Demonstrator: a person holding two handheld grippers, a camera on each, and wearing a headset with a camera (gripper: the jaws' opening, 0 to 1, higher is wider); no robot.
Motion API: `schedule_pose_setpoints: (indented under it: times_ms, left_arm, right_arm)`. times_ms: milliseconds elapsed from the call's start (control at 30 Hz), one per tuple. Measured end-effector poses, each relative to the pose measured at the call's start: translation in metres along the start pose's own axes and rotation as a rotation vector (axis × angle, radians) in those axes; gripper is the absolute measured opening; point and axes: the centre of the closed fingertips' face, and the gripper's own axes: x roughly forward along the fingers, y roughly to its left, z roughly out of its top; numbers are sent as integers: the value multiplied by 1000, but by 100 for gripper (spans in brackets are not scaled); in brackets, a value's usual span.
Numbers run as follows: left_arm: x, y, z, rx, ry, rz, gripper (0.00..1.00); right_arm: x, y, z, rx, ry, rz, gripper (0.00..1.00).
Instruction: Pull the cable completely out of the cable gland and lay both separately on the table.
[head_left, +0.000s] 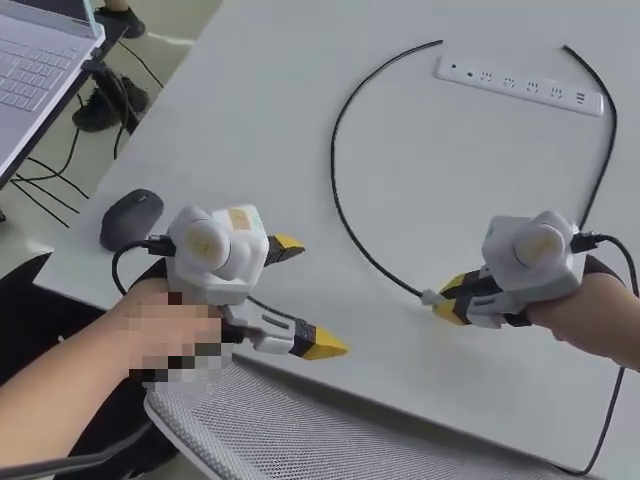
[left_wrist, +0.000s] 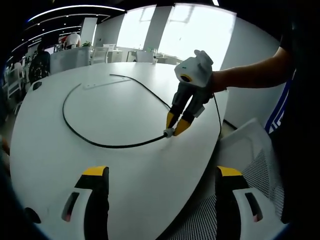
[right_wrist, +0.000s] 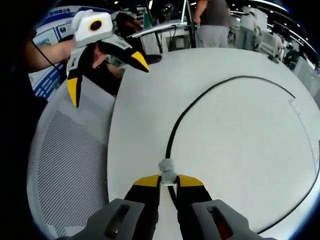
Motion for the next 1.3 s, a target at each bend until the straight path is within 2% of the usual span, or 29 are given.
schedule_pose_setpoints:
  times_ms: [133, 167, 200, 433, 867, 1300]
  left_arm:
    - [4, -7, 7, 14, -5, -11, 88]
    - [5, -8, 8, 17, -6, -13, 88]
    - [7, -10, 10, 22, -7, -15, 88]
    - [15, -23, 22, 39, -21, -28, 87]
    - [32, -44, 46, 66, -33, -69, 87]
    - [45, -53, 62, 93, -41, -105, 87]
  right_arm:
    - [-7, 7, 3, 12, -10, 12, 7]
    - [-10, 12, 8, 49, -35, 34, 7]
    - [-12, 13, 13, 55, -57, 42, 7]
    - [-30, 28, 16, 32, -42, 41, 7]
    - [-51, 38, 8, -9, -44, 51, 6]
    - [-60, 48, 6, -78, -32, 86, 6]
